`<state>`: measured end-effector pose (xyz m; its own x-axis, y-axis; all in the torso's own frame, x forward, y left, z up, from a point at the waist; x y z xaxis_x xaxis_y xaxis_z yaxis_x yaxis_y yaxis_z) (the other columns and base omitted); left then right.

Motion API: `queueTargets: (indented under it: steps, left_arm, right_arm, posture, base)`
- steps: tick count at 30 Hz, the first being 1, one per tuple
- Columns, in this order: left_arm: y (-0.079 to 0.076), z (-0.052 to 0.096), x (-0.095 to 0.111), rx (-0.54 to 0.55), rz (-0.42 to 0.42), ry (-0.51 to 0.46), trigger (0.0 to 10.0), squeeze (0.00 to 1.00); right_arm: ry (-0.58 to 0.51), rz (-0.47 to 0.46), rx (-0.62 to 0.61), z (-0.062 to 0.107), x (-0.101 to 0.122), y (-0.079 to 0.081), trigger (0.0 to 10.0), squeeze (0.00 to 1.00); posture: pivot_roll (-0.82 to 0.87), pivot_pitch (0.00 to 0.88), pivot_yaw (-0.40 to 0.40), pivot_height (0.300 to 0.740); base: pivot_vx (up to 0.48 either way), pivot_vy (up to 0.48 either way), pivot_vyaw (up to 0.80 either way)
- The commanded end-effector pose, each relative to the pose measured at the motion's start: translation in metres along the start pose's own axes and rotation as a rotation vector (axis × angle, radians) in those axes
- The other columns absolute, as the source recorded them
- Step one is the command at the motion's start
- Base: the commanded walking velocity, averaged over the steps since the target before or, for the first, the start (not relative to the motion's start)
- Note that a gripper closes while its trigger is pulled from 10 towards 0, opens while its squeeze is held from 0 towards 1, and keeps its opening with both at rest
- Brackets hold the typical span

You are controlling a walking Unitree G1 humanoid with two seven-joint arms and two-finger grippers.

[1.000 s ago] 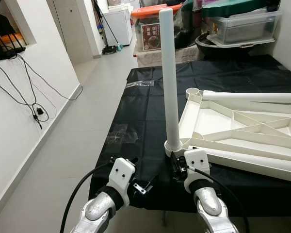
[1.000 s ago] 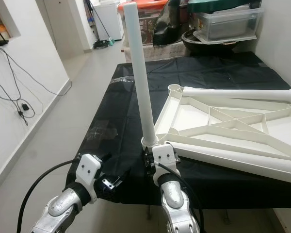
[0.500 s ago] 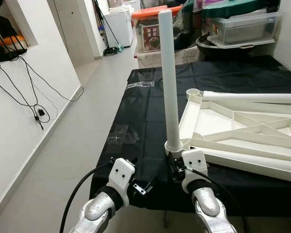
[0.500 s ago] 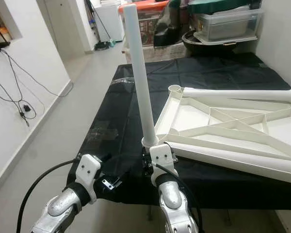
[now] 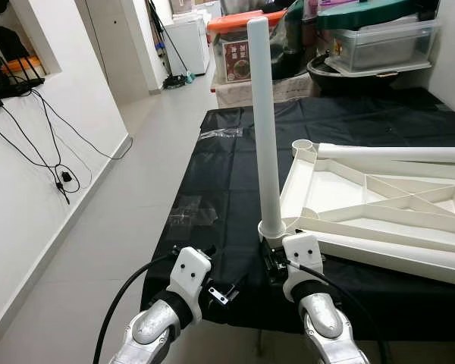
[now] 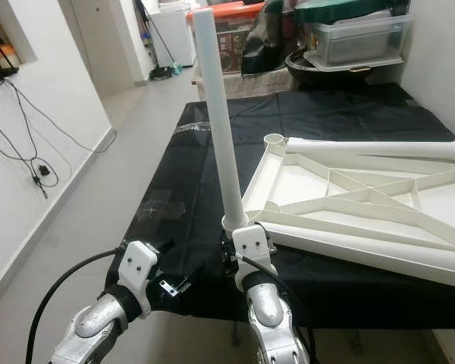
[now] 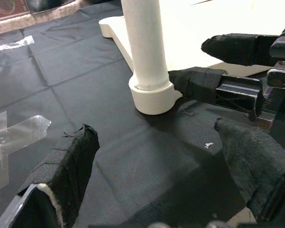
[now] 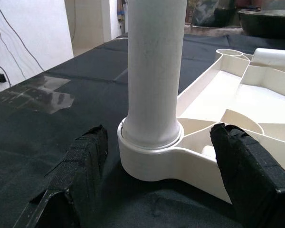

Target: Building children table

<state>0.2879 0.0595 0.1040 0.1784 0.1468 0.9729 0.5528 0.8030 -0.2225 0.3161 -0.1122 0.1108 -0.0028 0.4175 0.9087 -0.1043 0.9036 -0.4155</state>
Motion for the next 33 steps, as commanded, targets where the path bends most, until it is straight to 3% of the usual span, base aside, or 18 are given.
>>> queueTargets:
  steps: [1,19,33]
  left_arm:
    - [0.011,0.003,-0.003,0.036,0.013,0.016,10.0,0.0]
    - [0.011,0.0,-0.003,0.039,0.015,0.013,10.0,0.0]
    - [0.012,-0.004,-0.003,0.042,0.02,0.02,10.0,0.0]
  right_arm:
    - [-0.006,0.004,0.033,0.0,0.003,0.009,10.0,0.0]
    - [0.01,0.011,0.043,-0.003,-0.001,0.008,10.0,0.0]
    - [-0.007,0.045,0.188,-0.003,0.0,0.033,10.0,0.0]
  posture:
    - [-0.07,0.001,0.135,0.74]
    - [-0.08,0.0,0.122,0.74]
    - [-0.1,0.0,0.134,0.74]
  base:
    - [0.0,0.0,0.0]
    - [0.0,0.0,0.0]
    - [0.0,0.0,0.0]
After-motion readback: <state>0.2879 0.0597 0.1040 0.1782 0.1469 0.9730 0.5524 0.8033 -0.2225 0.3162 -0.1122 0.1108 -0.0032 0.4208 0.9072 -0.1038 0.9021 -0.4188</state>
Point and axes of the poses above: a point about 5 cm out from each wrist's last joint towards the gripper, its own z axis pointing back from the gripper into the wrist, its own x axis along the axis of the wrist's last joint, y = z × x, the point moved 5 cm from there along -z, pointing out of the wrist towards the gripper, and after that the axes turned 13 degrees about z, right-handed, at the moved point
